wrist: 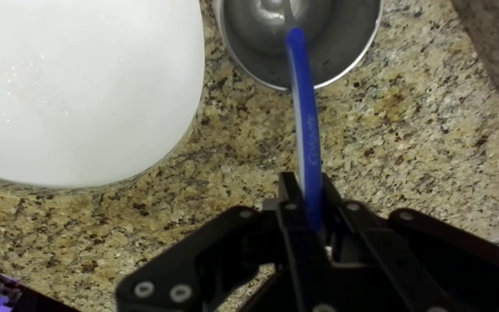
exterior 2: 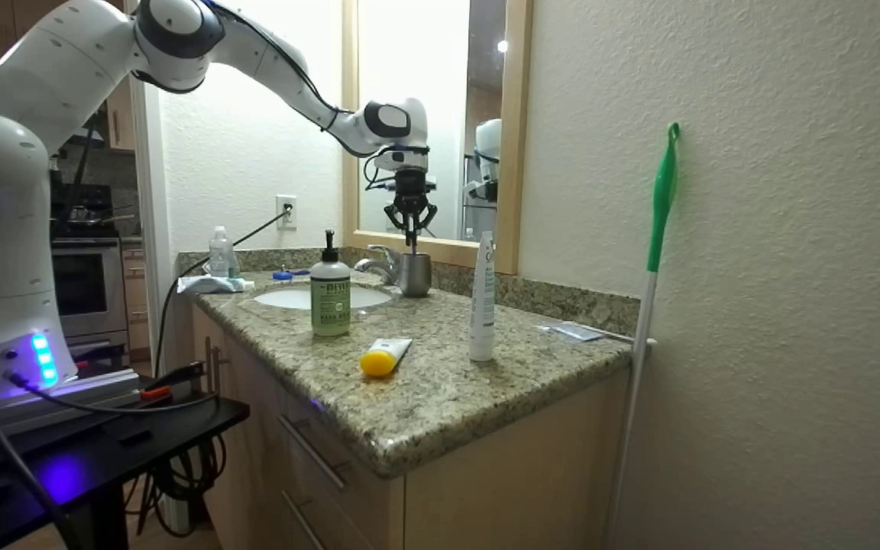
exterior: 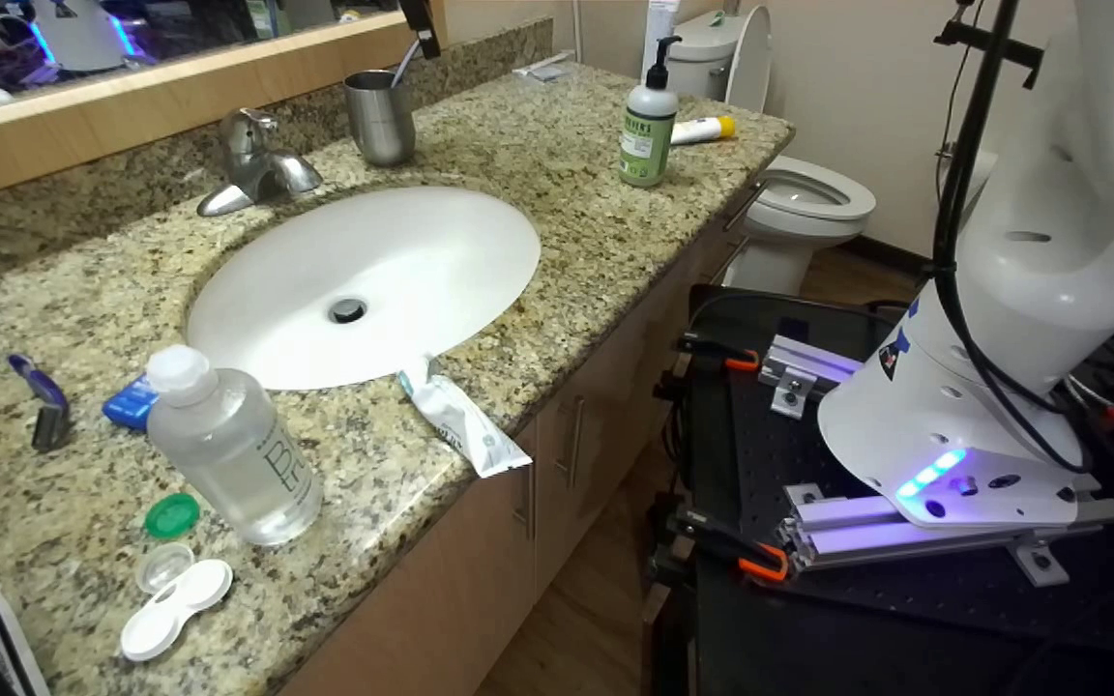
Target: Move the toothbrush cup to the right, take out the toothbrush and put it on the counter
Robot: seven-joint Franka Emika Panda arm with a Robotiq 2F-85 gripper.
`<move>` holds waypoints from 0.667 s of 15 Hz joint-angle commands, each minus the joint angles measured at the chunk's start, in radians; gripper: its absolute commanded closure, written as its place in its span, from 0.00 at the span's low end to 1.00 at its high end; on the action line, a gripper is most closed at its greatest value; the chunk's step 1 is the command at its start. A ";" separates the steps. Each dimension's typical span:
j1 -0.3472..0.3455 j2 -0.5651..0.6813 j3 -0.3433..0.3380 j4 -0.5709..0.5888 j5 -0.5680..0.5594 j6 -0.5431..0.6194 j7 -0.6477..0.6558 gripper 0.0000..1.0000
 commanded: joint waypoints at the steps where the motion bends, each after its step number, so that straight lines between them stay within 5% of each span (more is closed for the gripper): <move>1: -0.008 -0.018 0.006 0.021 -0.012 -0.041 0.018 0.97; 10: 0.040 -0.230 -0.010 0.018 -0.187 -0.258 0.030 0.97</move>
